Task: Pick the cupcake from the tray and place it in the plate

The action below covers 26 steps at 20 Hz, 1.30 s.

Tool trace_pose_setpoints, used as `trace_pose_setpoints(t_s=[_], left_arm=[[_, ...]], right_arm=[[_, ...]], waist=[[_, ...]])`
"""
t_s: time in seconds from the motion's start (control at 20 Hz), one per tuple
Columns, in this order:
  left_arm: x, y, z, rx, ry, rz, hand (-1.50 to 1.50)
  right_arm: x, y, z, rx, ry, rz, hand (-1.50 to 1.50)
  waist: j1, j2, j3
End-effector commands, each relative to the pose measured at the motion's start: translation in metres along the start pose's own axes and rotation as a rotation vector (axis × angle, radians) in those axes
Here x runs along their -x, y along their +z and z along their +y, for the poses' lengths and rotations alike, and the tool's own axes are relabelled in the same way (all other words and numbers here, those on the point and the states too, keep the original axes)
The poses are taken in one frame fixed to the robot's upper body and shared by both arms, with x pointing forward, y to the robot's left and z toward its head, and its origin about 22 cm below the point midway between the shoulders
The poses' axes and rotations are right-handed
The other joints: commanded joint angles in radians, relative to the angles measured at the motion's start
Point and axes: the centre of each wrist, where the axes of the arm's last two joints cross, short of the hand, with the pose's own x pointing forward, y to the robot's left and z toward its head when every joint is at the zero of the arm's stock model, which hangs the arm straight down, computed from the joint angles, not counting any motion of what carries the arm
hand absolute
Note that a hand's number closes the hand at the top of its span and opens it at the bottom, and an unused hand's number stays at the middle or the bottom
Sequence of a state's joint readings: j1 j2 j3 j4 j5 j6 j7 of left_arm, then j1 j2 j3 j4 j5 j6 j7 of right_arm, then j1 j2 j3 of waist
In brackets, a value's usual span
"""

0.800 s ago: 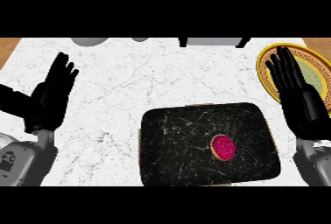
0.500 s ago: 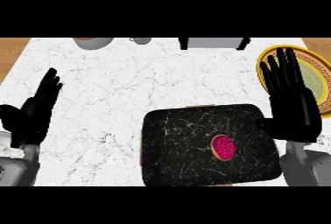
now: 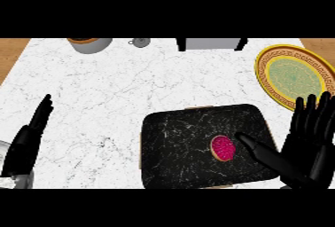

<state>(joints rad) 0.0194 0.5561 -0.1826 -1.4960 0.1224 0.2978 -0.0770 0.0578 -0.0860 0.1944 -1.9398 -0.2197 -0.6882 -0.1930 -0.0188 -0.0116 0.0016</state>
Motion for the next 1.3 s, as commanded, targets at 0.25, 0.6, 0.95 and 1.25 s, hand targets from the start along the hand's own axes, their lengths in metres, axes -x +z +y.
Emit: trace_pose_setpoints(t_s=[0.25, 0.6, 0.95, 1.25], left_arm=[[0.024, 0.018, 0.010, 0.009, -0.036, 0.013, 0.00], [0.026, 0.018, -0.001, 0.024, -0.022, -0.009, 0.00], [0.017, 0.015, -0.008, 0.045, -0.026, -0.010, 0.00], [0.023, 0.010, -0.001, 0.041, -0.030, 0.004, 0.00]], right_arm=[[-0.042, 0.064, -0.029, -0.183, 0.152, 0.095, -1.50], [-0.065, 0.055, -0.061, -0.346, 0.509, 0.239, -1.50], [-0.081, 0.018, -0.044, -0.404, 0.676, 0.420, -1.50], [-0.071, 0.000, -0.031, -0.550, 0.753, 0.555, -1.50]], waist=[[0.014, 0.009, -0.004], [0.023, 0.015, -0.006], [0.046, 0.018, -0.005], [0.038, 0.016, -0.003]])
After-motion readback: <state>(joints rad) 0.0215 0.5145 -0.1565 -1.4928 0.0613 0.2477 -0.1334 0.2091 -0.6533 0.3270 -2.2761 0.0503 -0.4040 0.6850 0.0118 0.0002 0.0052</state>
